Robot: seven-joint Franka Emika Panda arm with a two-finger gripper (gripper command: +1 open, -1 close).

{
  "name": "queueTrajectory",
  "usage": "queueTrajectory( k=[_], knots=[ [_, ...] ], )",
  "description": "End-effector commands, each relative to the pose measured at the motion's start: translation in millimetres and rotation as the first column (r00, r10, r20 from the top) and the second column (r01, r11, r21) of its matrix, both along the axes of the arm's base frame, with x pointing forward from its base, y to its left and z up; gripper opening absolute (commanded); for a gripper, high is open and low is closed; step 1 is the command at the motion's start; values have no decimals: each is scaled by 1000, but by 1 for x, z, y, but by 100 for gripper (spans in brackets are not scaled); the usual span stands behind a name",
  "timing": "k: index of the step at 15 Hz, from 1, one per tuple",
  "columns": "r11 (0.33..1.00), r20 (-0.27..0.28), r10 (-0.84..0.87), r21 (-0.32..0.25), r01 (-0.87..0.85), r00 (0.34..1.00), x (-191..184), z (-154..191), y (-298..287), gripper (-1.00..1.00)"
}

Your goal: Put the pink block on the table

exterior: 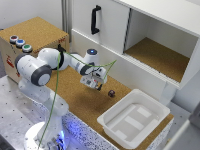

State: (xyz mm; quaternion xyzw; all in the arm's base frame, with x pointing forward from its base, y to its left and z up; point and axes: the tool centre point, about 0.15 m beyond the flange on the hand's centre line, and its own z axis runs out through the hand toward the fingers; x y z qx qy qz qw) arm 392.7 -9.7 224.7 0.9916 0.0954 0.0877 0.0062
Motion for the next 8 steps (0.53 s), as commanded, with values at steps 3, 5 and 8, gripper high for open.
queueTrajectory(
  k=[3,5,8],
  knots=[
    [999,7,-41,19,41,999,11,45,2,100],
    [998,32,22,64,-25,999,18,83,12,100],
    [998,32,22,64,-25,999,18,83,12,100]
  ],
)
